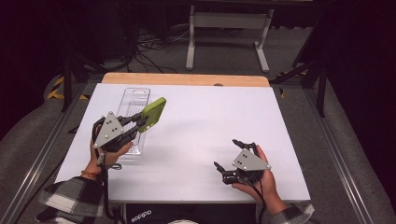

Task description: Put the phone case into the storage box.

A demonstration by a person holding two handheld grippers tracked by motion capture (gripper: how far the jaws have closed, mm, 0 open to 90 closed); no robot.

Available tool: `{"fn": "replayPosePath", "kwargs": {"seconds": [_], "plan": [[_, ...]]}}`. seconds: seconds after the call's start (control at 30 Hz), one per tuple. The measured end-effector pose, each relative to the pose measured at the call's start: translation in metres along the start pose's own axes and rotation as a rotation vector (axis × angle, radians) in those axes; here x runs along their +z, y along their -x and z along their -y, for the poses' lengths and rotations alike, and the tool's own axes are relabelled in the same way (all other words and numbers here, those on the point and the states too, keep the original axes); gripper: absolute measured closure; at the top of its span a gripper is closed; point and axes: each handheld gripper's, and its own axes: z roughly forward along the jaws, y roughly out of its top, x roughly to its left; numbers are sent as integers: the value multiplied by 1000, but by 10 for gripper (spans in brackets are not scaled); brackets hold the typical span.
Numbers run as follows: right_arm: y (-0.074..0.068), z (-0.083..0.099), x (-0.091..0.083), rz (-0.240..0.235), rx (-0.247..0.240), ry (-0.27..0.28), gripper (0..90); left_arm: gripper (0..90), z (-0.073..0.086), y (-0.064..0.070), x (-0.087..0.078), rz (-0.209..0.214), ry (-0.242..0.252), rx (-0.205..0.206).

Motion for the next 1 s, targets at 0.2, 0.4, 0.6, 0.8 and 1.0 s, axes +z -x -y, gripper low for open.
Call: {"fn": "replayPosePath", "kwargs": {"seconds": [0.2, 0.4, 0.6, 0.8, 1.0], "plan": [[2, 1, 0, 1, 4, 5, 92, 790, 2, -11, -9, -27, 10, -18], [2, 1, 1, 0, 2, 1, 93, 789, 6, -20, -15, -51, 10, -30], [3, 1, 1, 12, 6, 4, 93, 789, 11, -28, -20, -59, 6, -55], [3, 2, 2, 10, 4, 3, 93, 788, 16, -36, -23, -60, 9, -82], [3, 2, 2, 10, 0, 4, 93, 788, 20, -43, -25, -64, 10, -104]]}}
